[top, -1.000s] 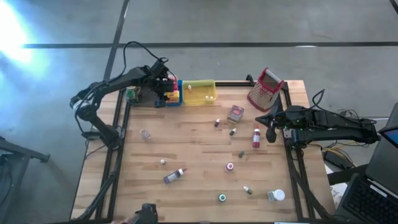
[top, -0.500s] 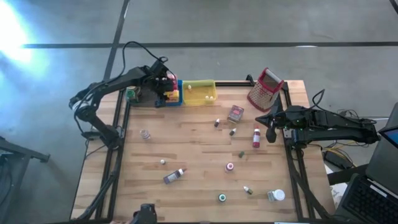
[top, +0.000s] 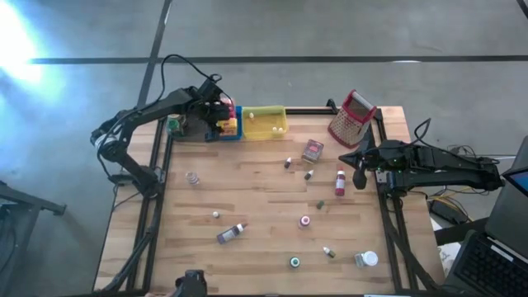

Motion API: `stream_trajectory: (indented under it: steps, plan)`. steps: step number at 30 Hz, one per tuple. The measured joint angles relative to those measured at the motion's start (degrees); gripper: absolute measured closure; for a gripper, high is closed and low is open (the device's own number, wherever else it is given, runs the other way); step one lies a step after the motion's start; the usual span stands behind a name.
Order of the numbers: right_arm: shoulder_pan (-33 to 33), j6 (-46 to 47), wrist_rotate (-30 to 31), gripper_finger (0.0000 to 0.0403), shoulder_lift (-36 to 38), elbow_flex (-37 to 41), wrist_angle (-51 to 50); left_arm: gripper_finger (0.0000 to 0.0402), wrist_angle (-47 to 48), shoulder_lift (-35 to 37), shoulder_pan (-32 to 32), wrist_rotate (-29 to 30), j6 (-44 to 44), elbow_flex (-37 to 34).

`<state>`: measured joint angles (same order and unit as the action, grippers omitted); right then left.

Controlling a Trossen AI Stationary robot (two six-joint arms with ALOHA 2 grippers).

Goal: Pick & Place Kitchen Items
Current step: Put the yellow cereal box into the blue bin

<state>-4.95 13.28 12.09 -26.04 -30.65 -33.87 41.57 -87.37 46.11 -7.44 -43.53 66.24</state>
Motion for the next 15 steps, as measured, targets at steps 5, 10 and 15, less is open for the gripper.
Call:
stream_trajectory:
  steps: [5,10,15]
  plan:
    - [0.02,0.00,0.01,0.0394,0.00,0.01,0.01,0.0146,0.47,0.02,0.00,-0.02,0.02,0.00]
    - [0.02,0.00,0.01,0.0394,0.00,0.00,0.00,0.0146,0.49,0.07,-0.02,1.15,0.02,0.00]
    - [0.02,-0.01,0.00,0.0394,0.00,0.01,0.01,0.0146,1.52,0.34,-0.02,4.96,0.01,0.00]
